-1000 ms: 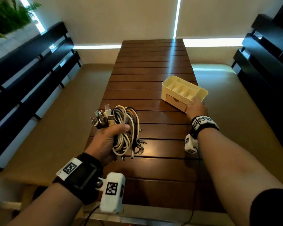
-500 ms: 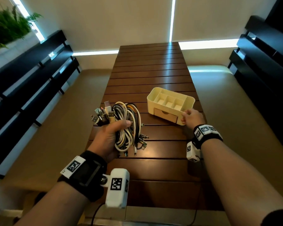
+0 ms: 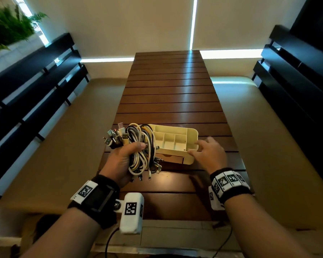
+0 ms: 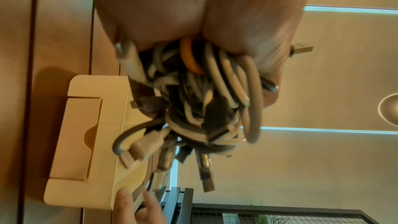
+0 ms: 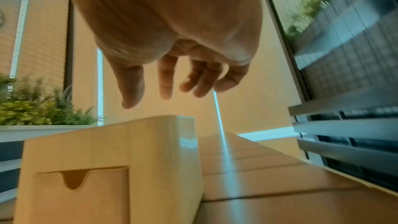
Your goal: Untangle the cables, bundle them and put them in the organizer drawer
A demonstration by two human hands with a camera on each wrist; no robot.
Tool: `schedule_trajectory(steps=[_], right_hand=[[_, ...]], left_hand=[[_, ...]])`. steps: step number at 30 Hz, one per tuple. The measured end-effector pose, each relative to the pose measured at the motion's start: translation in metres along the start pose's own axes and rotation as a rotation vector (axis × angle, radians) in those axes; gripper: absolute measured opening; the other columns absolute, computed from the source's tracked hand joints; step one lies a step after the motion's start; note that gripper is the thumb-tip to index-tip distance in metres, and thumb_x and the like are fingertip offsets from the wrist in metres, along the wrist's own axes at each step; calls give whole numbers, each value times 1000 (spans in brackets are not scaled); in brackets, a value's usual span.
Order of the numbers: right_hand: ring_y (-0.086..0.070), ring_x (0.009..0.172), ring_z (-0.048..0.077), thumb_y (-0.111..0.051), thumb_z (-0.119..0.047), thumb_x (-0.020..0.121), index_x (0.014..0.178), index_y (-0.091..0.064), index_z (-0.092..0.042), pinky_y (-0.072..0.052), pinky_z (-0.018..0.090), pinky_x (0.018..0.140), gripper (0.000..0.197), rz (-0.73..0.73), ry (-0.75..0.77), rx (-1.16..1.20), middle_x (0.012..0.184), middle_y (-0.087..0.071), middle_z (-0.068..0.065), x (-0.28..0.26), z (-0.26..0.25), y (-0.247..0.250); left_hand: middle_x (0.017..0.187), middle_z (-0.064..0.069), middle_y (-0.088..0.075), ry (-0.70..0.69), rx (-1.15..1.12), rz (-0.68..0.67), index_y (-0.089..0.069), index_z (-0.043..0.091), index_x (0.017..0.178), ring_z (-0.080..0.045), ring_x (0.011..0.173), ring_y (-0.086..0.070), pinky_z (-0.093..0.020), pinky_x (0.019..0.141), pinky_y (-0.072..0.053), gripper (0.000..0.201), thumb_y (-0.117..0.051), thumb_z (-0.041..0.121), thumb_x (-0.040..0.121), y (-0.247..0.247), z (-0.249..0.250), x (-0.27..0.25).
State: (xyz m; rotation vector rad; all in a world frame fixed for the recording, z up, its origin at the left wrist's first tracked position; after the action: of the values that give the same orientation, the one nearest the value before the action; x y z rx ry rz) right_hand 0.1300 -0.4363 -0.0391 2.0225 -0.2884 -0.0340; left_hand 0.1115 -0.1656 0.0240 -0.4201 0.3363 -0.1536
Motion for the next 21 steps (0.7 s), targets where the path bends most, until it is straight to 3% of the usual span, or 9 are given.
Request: schedule_trajectory(steps=[2, 4, 6, 9, 12, 14, 16, 20, 21], right_hand=[[-52, 105, 20, -73, -59, 77, 126, -65, -29, -47, 43, 90, 58, 129, 149, -82, 115, -54, -1, -5, -26, 14], [-37, 134, 22, -70, -64, 75, 139, -51, -38, -34, 48, 105, 72, 30, 245, -170, 145, -40, -2, 0, -47, 1], [-12, 150, 24, -69, -67, 74, 148, -33, -44, -18, 52, 117, 85, -122, 300, -284, 163, -16, -3, 8, -62, -25], [2, 153, 29, -69, -62, 78, 153, -17, -44, -11, 58, 121, 94, -284, 352, -422, 167, 3, -2, 13, -70, -58], [1, 154, 29, -65, -45, 89, 155, -17, -43, -21, 53, 120, 82, -305, 372, -496, 168, 6, -2, 14, -69, -72], [0, 154, 27, -63, -40, 91, 154, -21, -42, -29, 50, 117, 76, -288, 395, -473, 168, 4, -4, 15, -68, -73], [-2, 154, 26, -64, -39, 92, 153, -23, -41, -32, 51, 117, 74, -299, 423, -445, 168, 2, -4, 13, -67, -74], [1, 155, 23, -64, -43, 91, 157, -13, -37, -13, 50, 124, 83, -280, 448, -439, 168, 3, -6, 5, -71, -72], [-3, 154, 24, -65, -45, 89, 156, -18, -35, -12, 50, 123, 83, -242, 458, -414, 168, -2, -5, 1, -74, -68]], left_hand=[[106, -25, -70, -1, -1, 21, -70, 1, 109, -35, 88, -70, -48, 78, -58, 50, -78, 18, 63, 11, 1, -7], [103, -25, -71, -8, 9, 34, -64, -4, 118, -35, 85, -72, -45, 73, -59, 60, -78, 18, 64, 18, 2, -13], [96, -23, -72, -33, 11, 38, -62, -5, 116, -32, 79, -73, -41, 66, -60, 52, -73, 14, 69, 23, 6, -20], [88, -18, -74, -52, 46, 25, -66, 0, 107, -30, 75, -73, -40, 66, -61, 37, -66, 12, 72, 25, 9, -30], [89, -18, -74, -62, 68, 37, -68, 2, 106, -29, 77, -73, -45, 73, -59, 35, -66, 11, 72, 33, 12, -38], [91, -19, -74, -60, 73, 42, -67, 2, 109, -31, 79, -72, -50, 80, -57, 36, -66, 11, 74, 38, 13, -39], [91, -18, -74, -60, 73, 41, -66, 2, 110, -30, 79, -73, -49, 79, -57, 37, -66, 11, 74, 42, 14, -40], [90, -17, -75, -59, 59, 25, -65, 2, 109, -28, 77, -74, -40, 67, -61, 38, -65, 11, 72, 44, 14, -39], [90, -17, -75, -58, 55, 17, -64, 2, 110, -27, 77, -74, -40, 66, -61, 39, -65, 11, 72, 46, 13, -39]])
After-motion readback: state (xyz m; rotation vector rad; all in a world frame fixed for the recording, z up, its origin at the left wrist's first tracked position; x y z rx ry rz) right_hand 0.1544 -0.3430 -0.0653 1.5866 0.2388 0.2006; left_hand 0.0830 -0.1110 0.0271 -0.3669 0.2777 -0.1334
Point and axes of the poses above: each hand's wrist, its own x-axis towards the middle knuckle, its own y-axis out of the back of the hand, z = x × y, the point moved 7 cm from there along x, towards the middle knuckle
